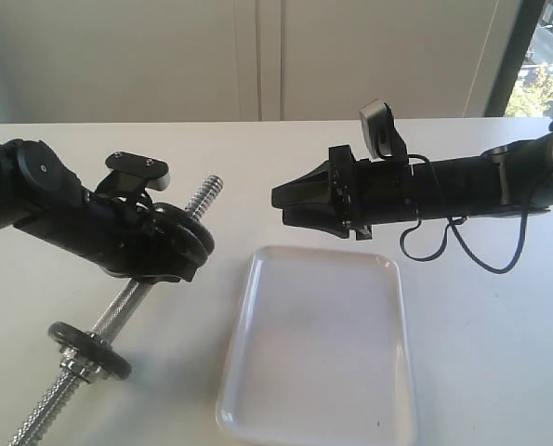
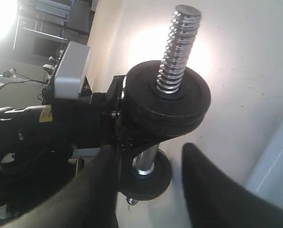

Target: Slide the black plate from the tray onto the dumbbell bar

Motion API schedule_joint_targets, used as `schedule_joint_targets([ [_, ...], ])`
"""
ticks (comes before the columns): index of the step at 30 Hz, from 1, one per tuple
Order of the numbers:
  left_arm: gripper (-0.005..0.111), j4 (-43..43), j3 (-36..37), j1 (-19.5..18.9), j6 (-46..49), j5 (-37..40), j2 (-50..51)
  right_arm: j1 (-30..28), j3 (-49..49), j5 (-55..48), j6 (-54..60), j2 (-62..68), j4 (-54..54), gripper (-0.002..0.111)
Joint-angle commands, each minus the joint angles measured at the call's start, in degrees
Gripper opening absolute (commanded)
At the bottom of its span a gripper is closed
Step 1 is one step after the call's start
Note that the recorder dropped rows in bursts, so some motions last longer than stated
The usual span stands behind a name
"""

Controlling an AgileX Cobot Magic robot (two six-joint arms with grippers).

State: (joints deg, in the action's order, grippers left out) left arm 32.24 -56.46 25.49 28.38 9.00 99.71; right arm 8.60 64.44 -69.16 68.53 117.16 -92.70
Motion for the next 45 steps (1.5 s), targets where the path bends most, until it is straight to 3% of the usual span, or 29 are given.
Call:
schedule_joint_targets([
  [1, 0.0, 2.0, -1.3, -0.2, -1.5, -5.1, 0.3, -0.6, 0.3, -0.8, 0.0, -0.5, -0.2, 0.014],
  [4, 0.0, 2.0, -1.3, -0.2, -3.3, -7.2, 1.3, -0.6, 0.3, -0.8, 0.2, -0.5, -0.2, 0.0],
  [14, 0.0, 2.0, -1.3, -0.2, -13.0, -8.1, 3.2, -0.6, 0.3, -0.8, 1.3, -0.5, -0.2, 0.0],
  [36, 0.001, 1.8, -1.3, -0.2, -13.2, -8.1, 3.2, -0.6, 0.3, -0.8, 1.3, -0.5, 0.0, 0.0],
  [38, 0.013, 1.8, -1.3, -0.2, -13.4, -7.4, 3.2, -0.6, 0.3, -0.8, 1.3, -0.5, 0.0, 0.0],
  [41, 0.05, 1.8, -1.3, -0.2, -13.2, -5.8, 2.9, -0.6, 0.3, -0.8, 1.3, -0.5, 0.0, 0.0],
  [43, 0.066, 1.1, -1.3, -0.2, -13.2, -4.7, 2.4, -0.6, 0.3, -0.8, 1.4, -0.5, 0.0, 0.0],
  [45, 0.068, 0.3, -1.3, -0.2, -13.2, -4.2, 1.8, -0.6, 0.3, -0.8, 1.7, -0.5, 0.0, 0.0],
])
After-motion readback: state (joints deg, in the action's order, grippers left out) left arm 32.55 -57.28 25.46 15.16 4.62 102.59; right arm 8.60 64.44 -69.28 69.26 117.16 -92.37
